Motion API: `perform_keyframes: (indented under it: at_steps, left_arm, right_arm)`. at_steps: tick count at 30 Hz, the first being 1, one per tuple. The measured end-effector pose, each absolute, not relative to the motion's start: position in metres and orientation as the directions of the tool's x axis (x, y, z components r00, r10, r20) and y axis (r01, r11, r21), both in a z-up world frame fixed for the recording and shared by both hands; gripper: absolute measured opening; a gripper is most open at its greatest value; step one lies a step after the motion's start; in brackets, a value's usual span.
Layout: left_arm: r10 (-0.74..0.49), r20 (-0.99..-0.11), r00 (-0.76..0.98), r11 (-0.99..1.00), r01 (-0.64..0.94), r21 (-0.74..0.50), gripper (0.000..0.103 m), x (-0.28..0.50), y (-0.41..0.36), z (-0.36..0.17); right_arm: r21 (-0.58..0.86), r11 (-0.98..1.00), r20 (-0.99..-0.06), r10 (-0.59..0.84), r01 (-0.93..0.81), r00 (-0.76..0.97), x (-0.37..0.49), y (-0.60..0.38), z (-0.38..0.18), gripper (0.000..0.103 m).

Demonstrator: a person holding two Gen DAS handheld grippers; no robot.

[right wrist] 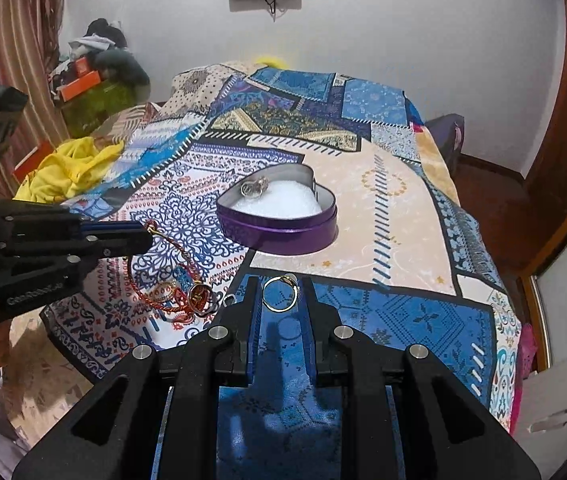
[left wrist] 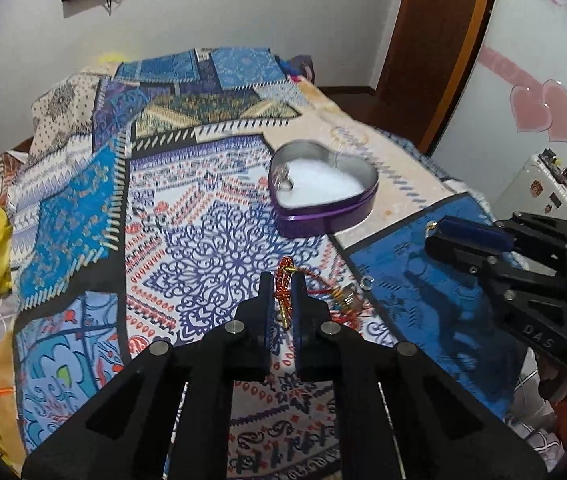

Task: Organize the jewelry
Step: 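Lift the gold ring and red bracelet and carry both over the heart tin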

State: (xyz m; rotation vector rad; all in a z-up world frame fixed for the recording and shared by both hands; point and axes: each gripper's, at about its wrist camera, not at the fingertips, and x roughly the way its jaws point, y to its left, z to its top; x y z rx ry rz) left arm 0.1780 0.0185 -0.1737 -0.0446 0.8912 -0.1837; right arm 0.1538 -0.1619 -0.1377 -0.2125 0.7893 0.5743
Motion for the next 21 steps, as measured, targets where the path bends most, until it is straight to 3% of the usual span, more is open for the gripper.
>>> perform_keyframes:
  at_steps: [21]
  left_arm:
    - [-0.15, -0.667, 0.73, 0.987, 0.152, -0.056, 0.006, 0.185, 0.011, -0.116]
  right_arm:
    - [0.021, 0.835, -0.654, 0.428, -0.55, 0.624, 0.163, -0.167, -0.108, 0.016]
